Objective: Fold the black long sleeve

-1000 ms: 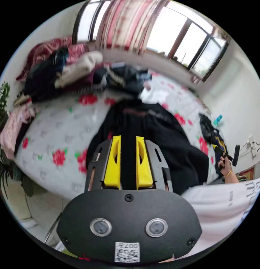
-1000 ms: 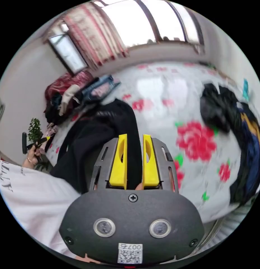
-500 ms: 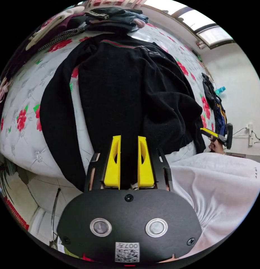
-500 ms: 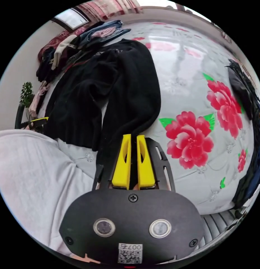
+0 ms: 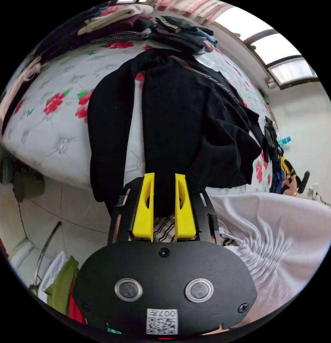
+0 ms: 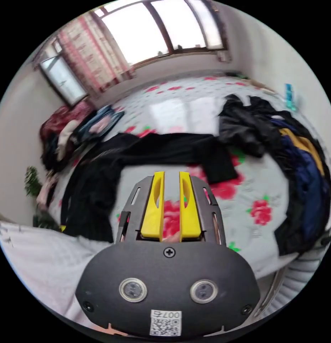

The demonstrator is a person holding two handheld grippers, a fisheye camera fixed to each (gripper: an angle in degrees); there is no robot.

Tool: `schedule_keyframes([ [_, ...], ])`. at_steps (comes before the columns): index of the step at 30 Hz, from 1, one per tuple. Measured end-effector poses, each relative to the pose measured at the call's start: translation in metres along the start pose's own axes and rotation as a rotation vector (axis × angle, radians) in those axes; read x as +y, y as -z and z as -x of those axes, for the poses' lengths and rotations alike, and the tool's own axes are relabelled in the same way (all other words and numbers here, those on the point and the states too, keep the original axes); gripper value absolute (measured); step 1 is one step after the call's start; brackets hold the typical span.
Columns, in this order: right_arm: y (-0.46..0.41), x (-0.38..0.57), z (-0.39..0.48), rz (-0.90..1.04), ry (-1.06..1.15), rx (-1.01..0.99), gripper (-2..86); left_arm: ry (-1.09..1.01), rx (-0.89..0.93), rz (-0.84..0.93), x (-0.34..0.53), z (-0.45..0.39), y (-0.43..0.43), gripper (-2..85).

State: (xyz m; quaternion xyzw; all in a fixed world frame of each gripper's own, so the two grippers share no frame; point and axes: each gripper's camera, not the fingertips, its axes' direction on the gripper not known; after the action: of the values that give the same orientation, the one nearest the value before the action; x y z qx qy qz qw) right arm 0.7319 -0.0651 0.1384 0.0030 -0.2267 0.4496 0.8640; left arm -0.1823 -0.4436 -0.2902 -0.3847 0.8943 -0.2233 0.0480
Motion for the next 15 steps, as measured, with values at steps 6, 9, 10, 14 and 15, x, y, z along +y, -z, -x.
schedule_keyframes([
  [6, -0.080, 0.051, 0.103, 0.240, 0.260, -0.336, 8.8, 0.003, -0.011, -0.025, 0.004, -0.004, 0.011, 9.5],
  [9, -0.099, 0.053, 0.121, 0.340, 0.349, -0.322, 8.6, -0.019, -0.018, -0.015, 0.001, -0.009, 0.006, 10.1],
  [10, -0.105, 0.051, 0.122, 0.363, 0.363, -0.310, 8.0, -0.022, -0.020, 0.009, -0.001, -0.010, 0.000, 10.1],
  [14, -0.126, 0.039, 0.130, 0.502, 0.399, -0.329, 3.0, -0.059, -0.110, 0.073, -0.013, -0.022, -0.014, 6.2],
  [15, -0.126, 0.038, 0.132, 0.508, 0.416, -0.313, 2.1, -0.088, -0.189, 0.102, -0.018, -0.028, -0.014, 3.4],
])
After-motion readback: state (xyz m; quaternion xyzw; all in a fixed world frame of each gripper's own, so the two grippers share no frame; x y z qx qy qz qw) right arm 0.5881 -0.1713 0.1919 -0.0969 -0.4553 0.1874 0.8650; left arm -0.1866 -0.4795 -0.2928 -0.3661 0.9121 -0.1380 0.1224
